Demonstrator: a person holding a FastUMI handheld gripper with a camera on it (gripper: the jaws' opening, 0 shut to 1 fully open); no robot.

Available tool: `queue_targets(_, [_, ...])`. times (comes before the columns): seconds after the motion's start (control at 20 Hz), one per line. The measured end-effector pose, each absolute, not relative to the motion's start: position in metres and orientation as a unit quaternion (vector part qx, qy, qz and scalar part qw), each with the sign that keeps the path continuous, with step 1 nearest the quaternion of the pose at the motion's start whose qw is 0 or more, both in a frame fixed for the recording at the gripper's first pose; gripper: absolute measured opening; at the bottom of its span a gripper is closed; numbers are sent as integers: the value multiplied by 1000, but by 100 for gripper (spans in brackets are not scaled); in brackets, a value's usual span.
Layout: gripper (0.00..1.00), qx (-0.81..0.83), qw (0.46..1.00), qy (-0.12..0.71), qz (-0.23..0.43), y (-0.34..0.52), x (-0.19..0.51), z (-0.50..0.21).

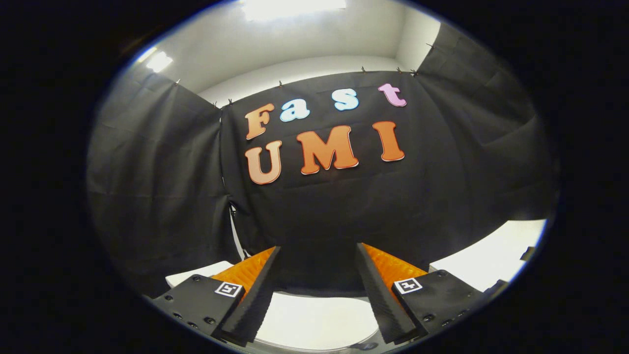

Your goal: Open the toilet lid.

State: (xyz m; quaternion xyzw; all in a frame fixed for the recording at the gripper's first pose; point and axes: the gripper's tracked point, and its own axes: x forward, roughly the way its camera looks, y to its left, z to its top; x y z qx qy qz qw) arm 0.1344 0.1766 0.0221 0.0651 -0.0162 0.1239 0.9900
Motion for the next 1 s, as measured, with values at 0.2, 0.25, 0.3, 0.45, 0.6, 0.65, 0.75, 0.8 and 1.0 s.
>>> queue_targets(0.2, [98,116,983,42,134,175,149,-53])
queue_targets(0.25, [99,131,981,43,134,172,154,-70])
queue_targets(0.3, [98,144,979,56,135,168,156,-91])
queue_targets(0.45, [98,179,968,129,123,146,142,-168])
queue_targets(0.6, [99,218,948,212,99,115,117,-242])
queue_targets(0.65, [99,229,942,228,87,104,111,-261])
queue_targets(0.75, [99,248,928,268,73,85,96,-296])
queue_targets(0.8, [99,266,920,279,71,83,95,-303])
queue_targets(1.0, [99,326,900,286,46,72,114,-321])
